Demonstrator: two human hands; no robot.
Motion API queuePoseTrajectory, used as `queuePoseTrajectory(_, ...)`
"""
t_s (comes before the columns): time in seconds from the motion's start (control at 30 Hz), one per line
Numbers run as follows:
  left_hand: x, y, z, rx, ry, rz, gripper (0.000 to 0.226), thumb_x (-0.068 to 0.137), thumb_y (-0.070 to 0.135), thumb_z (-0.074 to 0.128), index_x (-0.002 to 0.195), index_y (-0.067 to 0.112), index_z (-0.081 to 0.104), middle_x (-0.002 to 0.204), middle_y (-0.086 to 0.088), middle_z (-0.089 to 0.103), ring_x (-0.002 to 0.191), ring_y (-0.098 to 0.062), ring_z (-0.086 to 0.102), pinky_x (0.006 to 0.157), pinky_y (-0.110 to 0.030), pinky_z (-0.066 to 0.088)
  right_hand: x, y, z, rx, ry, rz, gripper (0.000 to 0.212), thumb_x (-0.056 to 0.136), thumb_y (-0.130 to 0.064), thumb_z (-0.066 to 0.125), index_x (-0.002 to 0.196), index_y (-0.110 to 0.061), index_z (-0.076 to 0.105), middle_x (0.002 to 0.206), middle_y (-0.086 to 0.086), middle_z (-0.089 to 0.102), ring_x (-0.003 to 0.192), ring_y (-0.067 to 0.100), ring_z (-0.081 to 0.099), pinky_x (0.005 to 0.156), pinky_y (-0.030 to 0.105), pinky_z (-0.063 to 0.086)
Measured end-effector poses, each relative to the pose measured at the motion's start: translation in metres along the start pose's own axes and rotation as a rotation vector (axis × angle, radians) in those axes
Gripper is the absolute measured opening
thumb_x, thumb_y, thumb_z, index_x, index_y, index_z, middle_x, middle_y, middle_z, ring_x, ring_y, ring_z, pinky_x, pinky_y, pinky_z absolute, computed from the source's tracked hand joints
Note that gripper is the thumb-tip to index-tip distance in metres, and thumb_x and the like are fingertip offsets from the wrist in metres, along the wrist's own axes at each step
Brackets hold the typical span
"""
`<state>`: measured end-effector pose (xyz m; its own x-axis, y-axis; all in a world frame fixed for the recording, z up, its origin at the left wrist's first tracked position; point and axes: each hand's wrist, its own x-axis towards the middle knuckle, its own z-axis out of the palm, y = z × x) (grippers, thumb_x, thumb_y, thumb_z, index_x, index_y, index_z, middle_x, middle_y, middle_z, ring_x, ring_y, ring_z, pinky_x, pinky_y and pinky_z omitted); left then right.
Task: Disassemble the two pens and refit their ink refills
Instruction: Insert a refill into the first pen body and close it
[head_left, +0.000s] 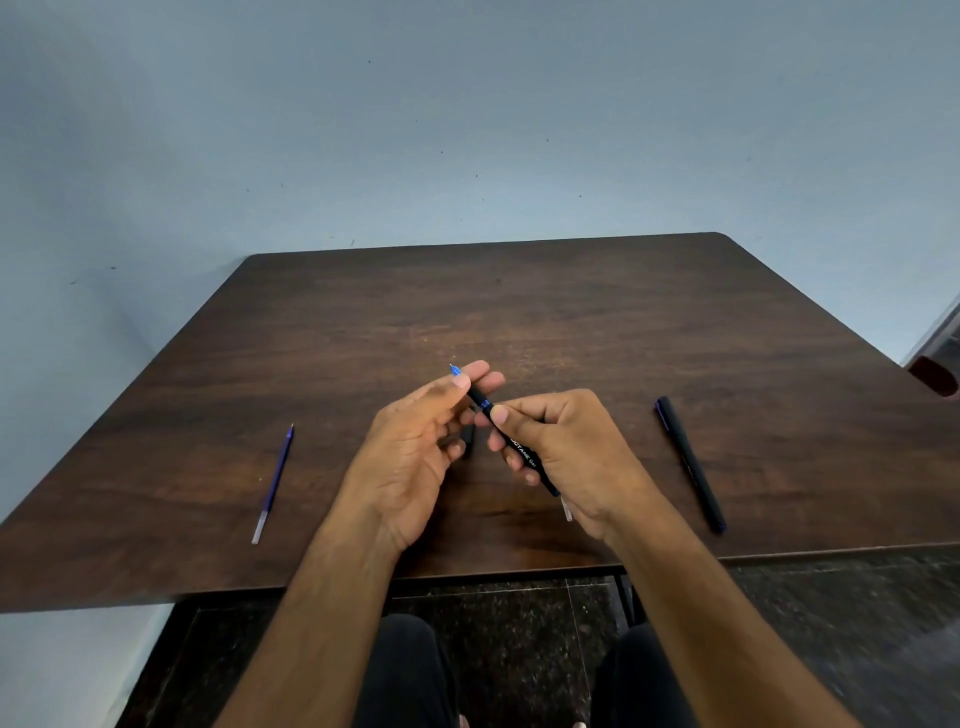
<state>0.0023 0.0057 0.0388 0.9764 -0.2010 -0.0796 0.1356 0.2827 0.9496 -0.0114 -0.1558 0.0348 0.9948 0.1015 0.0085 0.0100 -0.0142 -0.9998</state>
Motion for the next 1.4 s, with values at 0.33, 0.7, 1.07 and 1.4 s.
queuePoseTrajectory(0.33, 0.003, -0.003, 0.003, -0.006, 0.202, 0.055, 0.034, 0.057, 0.042, 0.088, 0.077, 0.018, 0.076, 0.083, 0.0, 0.074, 0.06, -0.004, 0.049, 0.058, -0.026, 0.032, -0.001, 0.002, 0.0, 0.029, -0.016, 0.006, 0.015, 0.098, -0.013, 0.066, 0.103, -0.01, 0.08, 0.074, 0.004, 0.075, 0.056, 0.01, 0.056, 0.047, 0.021, 0.043)
queuePoseTrajectory(0.7, 0.0, -0.001, 0.007, 0.008, 0.053, 0.018, 0.042, 0.076, 0.052, 0.073, 0.105, 0.022, 0.076, 0.092, 0.004, 0.065, 0.091, -0.018, 0.05, 0.083, -0.034, 0.037, -0.002, 0.001, -0.002, 0.027, 0.026, -0.007, 0.016, 0.099, -0.011, 0.065, 0.104, -0.011, 0.08, 0.073, 0.005, 0.075, 0.057, 0.012, 0.058, 0.049, 0.023, 0.044)
queuePoseTrajectory(1.07, 0.004, -0.001, 0.0, -0.017, 0.238, 0.009, 0.028, 0.066, 0.042, 0.082, 0.084, 0.021, 0.073, 0.073, 0.012, 0.067, 0.081, -0.01, 0.052, 0.077, -0.03, 0.038, -0.002, 0.002, -0.001, 0.117, 0.001, -0.003, 0.015, 0.091, -0.009, 0.075, 0.104, -0.006, 0.081, 0.076, 0.012, 0.077, 0.061, 0.02, 0.063, 0.049, 0.028, 0.051)
queuePoseTrajectory(1.4, 0.007, 0.001, -0.004, -0.042, 0.317, 0.034, 0.03, 0.066, 0.043, 0.083, 0.083, 0.019, 0.078, 0.073, 0.01, 0.068, 0.07, -0.006, 0.055, 0.069, -0.025, 0.042, -0.007, 0.001, -0.003, 0.136, 0.008, 0.009, 0.011, 0.088, -0.006, 0.075, 0.094, -0.009, 0.083, 0.074, 0.01, 0.075, 0.053, 0.018, 0.057, 0.038, 0.027, 0.043)
